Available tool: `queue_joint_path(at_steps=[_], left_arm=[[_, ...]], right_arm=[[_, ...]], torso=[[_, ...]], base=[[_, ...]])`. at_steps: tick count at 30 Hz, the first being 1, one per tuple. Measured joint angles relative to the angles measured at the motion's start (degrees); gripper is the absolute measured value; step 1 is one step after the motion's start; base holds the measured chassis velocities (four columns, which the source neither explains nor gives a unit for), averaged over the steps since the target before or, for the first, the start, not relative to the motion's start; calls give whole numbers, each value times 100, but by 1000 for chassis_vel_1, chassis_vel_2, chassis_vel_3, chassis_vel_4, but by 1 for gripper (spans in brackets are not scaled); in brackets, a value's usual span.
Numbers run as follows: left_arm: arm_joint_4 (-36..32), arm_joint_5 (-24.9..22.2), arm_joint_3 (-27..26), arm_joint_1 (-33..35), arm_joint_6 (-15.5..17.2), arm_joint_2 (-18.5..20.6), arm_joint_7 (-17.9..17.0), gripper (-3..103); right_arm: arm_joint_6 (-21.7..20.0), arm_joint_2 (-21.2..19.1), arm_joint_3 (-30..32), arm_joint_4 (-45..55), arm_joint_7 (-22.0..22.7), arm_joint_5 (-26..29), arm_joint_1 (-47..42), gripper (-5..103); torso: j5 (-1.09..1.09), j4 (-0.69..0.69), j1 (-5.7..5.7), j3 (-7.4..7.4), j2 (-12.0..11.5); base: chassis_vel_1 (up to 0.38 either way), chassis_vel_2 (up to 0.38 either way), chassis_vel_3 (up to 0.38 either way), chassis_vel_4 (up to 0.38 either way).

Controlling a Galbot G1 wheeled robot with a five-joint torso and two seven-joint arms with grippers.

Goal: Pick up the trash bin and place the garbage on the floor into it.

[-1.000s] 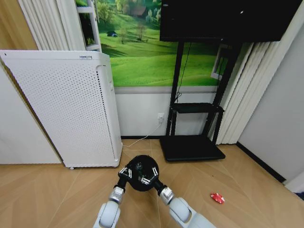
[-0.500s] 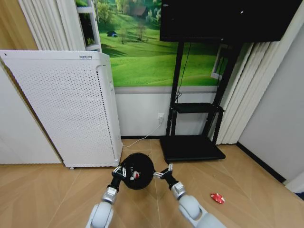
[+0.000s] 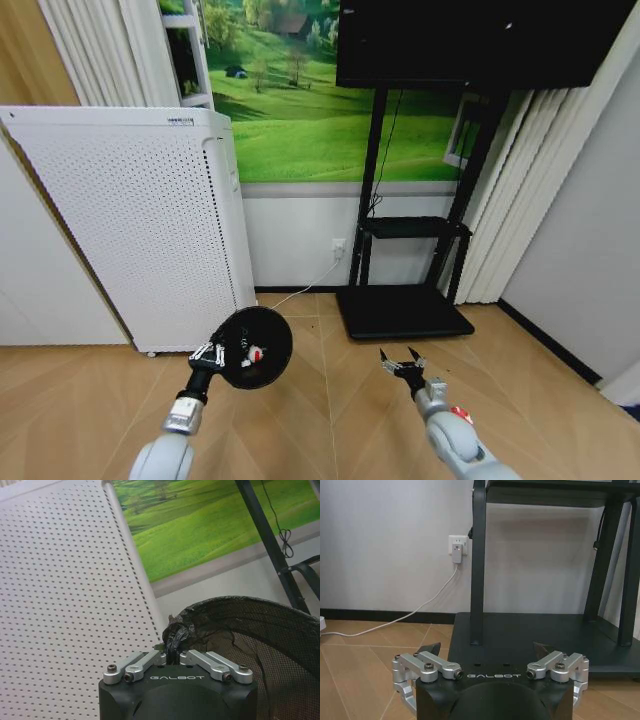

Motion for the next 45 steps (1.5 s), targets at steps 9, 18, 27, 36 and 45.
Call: queue_joint_path(at_steps=[9, 18, 27, 36, 45], left_arm=[[-172, -118, -355, 249, 1, 12, 12, 6], [-55, -68, -280, 172, -15, -19, 13, 6], [64, 9, -161, 139, -52, -45, 13, 6], [104, 64, -54, 107, -65, -54, 8, 6], [122, 86, -28, 132, -78, -52, 6, 6]], right_arm=[[200, 88, -57, -390, -233, -172, 164, 100], [238, 55, -263, -809, -298, -122, 519, 100], [314, 59, -335, -992, -455, -111, 589, 100], [575, 103, -359, -1180, -474, -218, 594, 100], [661, -10, -531, -1384, -378, -770, 683, 100]], torso=[[-1, 1, 0, 0, 0], [-1, 1, 0, 1, 0], [0, 1, 0, 1, 0], [-1, 2, 1, 1, 0], [1, 4, 1, 1, 0]], base=[[0, 0, 0, 0], [-69, -55, 69, 78], [-211, -198, 209, 214], [-299, -300, 291, 306], [-185, -203, 203, 154]])
